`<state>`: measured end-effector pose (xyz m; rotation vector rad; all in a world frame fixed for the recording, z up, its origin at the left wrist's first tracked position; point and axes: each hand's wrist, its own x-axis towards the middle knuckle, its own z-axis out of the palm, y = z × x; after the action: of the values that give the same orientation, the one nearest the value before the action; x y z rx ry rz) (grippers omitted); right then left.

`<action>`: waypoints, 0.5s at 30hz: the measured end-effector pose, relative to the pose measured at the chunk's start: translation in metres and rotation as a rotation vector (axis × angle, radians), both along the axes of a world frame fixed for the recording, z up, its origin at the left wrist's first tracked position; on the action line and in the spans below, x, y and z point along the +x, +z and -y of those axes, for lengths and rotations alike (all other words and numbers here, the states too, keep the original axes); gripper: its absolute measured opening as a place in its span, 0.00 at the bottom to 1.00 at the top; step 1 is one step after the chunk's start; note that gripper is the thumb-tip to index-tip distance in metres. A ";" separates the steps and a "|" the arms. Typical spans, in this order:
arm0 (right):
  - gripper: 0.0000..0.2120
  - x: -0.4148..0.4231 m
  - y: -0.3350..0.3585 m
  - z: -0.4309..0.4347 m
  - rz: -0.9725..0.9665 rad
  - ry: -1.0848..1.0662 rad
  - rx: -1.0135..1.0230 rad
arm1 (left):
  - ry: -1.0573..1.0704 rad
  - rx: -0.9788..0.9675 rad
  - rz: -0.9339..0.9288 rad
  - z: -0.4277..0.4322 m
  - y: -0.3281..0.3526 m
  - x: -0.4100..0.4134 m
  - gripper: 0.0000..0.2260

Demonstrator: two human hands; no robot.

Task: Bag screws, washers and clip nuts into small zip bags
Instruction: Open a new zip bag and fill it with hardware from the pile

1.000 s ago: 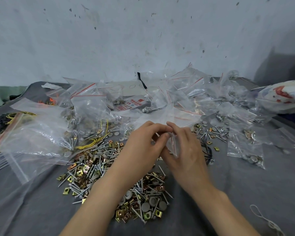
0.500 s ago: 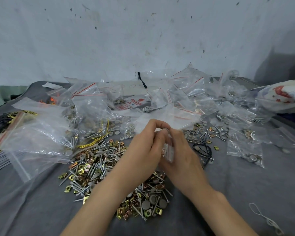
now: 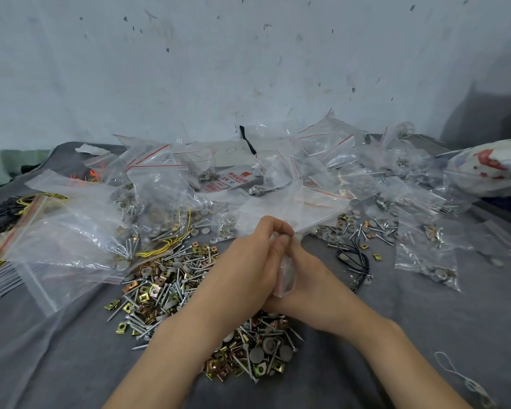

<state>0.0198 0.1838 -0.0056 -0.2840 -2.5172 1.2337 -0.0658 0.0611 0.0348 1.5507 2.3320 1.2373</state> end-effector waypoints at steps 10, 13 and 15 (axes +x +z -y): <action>0.37 -0.002 0.004 0.001 -0.095 -0.001 -0.069 | 0.035 0.057 0.007 0.010 0.005 -0.013 0.05; 0.40 0.000 0.006 -0.002 -0.131 -0.041 -0.066 | 0.026 0.107 0.018 0.016 0.010 -0.017 0.06; 0.40 0.002 0.008 -0.002 -0.154 -0.066 -0.061 | 0.011 0.123 -0.012 0.018 0.014 -0.017 0.07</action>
<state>0.0214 0.1859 0.0024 -0.2732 -2.3252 1.2587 -0.0824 0.0431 0.0486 1.5872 2.3152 1.4029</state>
